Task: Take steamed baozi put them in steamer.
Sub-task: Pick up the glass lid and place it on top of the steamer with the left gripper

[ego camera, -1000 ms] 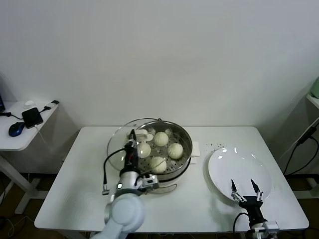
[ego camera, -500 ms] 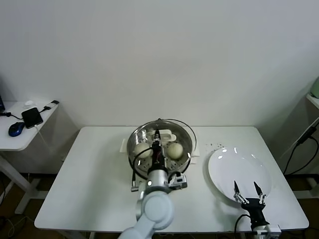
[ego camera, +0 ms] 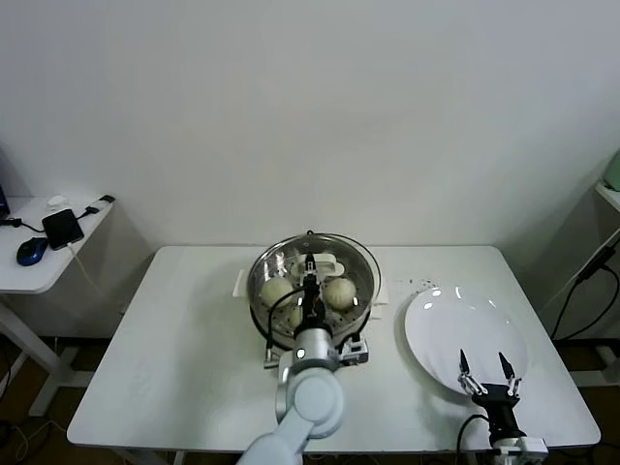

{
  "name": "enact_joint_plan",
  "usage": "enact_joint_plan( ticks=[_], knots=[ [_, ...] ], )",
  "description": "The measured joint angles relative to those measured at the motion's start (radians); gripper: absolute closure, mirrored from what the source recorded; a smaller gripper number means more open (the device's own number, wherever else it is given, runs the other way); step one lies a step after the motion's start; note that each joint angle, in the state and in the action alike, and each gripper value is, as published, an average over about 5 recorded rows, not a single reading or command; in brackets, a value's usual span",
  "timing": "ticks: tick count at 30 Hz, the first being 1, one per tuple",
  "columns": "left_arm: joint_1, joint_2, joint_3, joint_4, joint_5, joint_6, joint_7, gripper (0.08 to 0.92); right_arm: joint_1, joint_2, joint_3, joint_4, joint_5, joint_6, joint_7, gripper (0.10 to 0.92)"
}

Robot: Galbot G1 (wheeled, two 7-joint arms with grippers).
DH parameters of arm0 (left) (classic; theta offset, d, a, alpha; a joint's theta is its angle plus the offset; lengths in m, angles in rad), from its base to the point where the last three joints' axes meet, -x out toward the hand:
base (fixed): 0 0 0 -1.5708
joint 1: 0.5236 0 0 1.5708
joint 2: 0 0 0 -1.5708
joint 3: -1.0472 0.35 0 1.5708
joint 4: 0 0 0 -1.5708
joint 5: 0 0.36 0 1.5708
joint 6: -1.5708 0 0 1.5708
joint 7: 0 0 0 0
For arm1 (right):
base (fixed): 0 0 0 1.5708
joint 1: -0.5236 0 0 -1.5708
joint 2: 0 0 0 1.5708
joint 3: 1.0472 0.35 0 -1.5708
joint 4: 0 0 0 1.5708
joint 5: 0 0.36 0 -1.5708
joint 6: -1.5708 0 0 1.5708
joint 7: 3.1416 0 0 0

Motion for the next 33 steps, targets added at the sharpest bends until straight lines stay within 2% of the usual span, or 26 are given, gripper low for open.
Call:
enact_joint_plan(
  ticks=[23, 33],
  knots=[
    [0.016, -0.009, -0.035, 0.055, 0.022, -0.001, -0.053, 0.855, 0.012, 0.011, -0.001, -0.016, -0.027, 0.033, 0.006, 0.203],
    [0.041, 0.015, -0.014, 0.01, 0.005, 0.0, -0.038, 0.595, 0.017, 0.008, -0.007, -0.007, -0.031, 0.023, 0.003, 0.203]
  ],
)
